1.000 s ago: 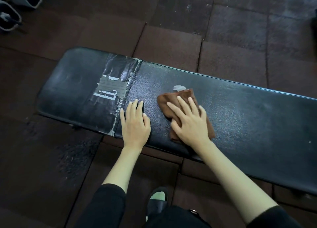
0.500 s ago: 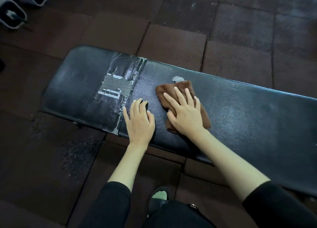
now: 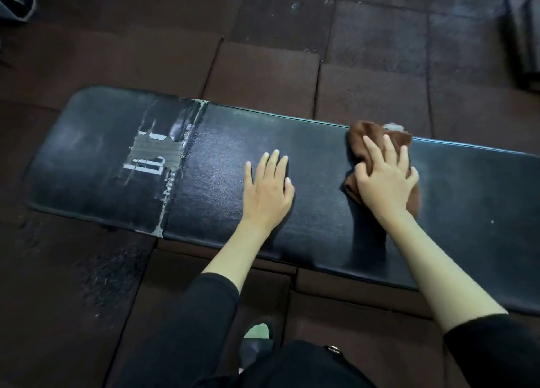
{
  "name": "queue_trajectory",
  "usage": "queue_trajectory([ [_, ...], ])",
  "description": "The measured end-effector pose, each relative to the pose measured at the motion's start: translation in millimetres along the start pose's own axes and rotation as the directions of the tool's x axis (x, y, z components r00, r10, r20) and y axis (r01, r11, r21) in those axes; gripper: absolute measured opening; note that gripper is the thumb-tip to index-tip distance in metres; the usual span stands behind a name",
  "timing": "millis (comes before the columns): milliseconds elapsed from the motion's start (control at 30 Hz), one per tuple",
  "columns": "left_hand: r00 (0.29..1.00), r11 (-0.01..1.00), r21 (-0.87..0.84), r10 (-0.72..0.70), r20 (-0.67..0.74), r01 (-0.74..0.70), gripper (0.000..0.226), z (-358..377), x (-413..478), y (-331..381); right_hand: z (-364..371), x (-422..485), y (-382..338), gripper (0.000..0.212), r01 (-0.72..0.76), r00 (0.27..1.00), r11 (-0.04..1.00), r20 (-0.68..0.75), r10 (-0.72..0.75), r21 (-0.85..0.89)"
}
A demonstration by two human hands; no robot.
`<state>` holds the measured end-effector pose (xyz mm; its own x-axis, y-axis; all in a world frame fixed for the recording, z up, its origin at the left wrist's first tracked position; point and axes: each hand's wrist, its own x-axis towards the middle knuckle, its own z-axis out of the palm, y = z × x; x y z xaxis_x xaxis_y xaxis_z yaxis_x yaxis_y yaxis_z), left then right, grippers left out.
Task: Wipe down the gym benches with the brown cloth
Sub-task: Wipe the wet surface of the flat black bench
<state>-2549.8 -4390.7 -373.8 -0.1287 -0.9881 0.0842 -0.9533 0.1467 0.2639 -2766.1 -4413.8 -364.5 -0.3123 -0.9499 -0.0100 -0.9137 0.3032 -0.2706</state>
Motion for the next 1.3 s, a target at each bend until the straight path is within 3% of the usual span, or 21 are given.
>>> queue_trajectory([
  [67,1.000,1.000,-0.006,-0.008,0.007,0.008,0.055,0,-1,1,-5,-7,15,0.054,-0.108,0.993,0.994,-0.034,0.109,0.012],
  [167,1.000,1.000,-0.001,-0.009,0.020,0.009,0.057,-2,-1,2,-6,-21,11,0.054,-0.150,0.988,0.988,-0.032,0.151,0.029],
  [333,0.999,0.999,0.011,-0.040,0.012,0.040,0.054,-1,-8,7,-4,-61,-6,0.057,0.049,0.998,0.999,-0.028,-0.049,0.022],
  [600,0.983,0.979,-0.106,-0.177,-0.043,0.172,0.049,-8,-36,9,0,-128,-42,0.072,0.261,0.963,0.965,0.056,-0.262,0.027],
  [700,0.966,0.957,-0.152,-0.254,-0.039,0.246,0.042,-16,-50,3,-5,-147,-51,0.068,0.296,0.946,0.948,0.102,-0.309,0.118],
  [833,0.954,0.943,-0.174,-0.296,-0.053,0.283,0.041,-41,-69,-2,-19,-153,-63,0.058,0.180,0.927,0.895,0.233,-0.293,0.407],
  [933,0.939,0.925,-0.203,-0.338,-0.057,0.321,0.040,-66,-77,-8,-37,-150,-77,0.055,0.004,0.929,0.786,0.288,-0.232,0.618],
  [1067,0.915,0.895,-0.257,-0.396,-0.078,0.365,0.038,-108,-82,-19,-67,-147,-110,0.053,-0.171,0.894,0.703,0.408,-0.184,0.691],
  [1300,0.873,0.852,-0.285,-0.479,-0.087,0.439,0.032,-210,-83,-49,-137,-144,-191,0.049,-0.152,0.854,0.667,0.437,-0.283,0.729],
])
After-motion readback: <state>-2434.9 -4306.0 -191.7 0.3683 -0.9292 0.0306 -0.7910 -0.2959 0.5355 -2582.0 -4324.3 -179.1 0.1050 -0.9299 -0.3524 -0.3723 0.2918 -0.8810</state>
